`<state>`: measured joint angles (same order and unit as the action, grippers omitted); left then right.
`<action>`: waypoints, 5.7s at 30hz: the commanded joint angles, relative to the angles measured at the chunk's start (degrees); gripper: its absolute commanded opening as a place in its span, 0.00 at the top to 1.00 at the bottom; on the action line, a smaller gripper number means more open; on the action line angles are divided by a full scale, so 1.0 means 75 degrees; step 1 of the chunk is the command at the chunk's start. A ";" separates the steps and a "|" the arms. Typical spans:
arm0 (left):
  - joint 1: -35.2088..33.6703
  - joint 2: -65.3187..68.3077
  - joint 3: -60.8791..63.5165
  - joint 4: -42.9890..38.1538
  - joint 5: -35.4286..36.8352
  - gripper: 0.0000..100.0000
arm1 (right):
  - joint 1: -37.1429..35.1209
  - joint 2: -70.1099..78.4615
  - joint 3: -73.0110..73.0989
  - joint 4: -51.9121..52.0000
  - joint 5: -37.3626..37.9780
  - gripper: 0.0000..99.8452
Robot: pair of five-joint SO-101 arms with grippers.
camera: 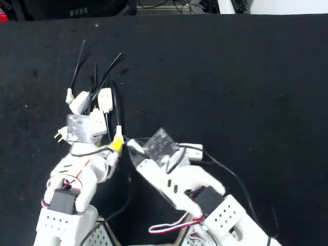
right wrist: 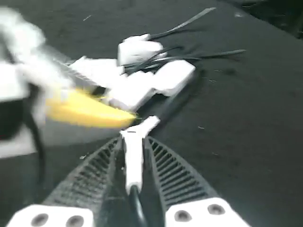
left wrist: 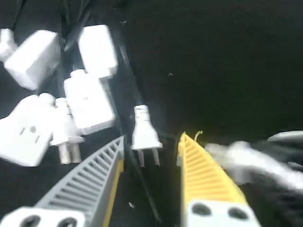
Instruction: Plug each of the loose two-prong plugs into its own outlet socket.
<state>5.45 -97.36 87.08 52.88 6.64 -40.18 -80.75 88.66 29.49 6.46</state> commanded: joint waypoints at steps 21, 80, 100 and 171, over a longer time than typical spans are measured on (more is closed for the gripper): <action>-0.1694 -0.0070 -0.0510 -0.0012 -0.0012 0.81 | 0.4431 0.5796 -0.7344 0.7361 0.0457 0.99; -0.1705 -0.0070 -0.0369 -0.0035 -0.0082 0.81 | 0.5322 1.0086 -0.8082 0.6599 -0.0785 0.99; -0.1717 -0.0070 -0.0369 -0.0035 -0.0082 0.81 | 0.4571 1.0215 -0.7625 0.5837 -0.1137 0.99; -0.1717 -0.0070 -0.0369 -0.0035 -0.0082 0.81 | 0.4056 0.5925 -0.7742 0.9553 0.7138 0.71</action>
<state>-7.03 -97.54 85.76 52.88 6.55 -6.42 -36.79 34.68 99.12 58.95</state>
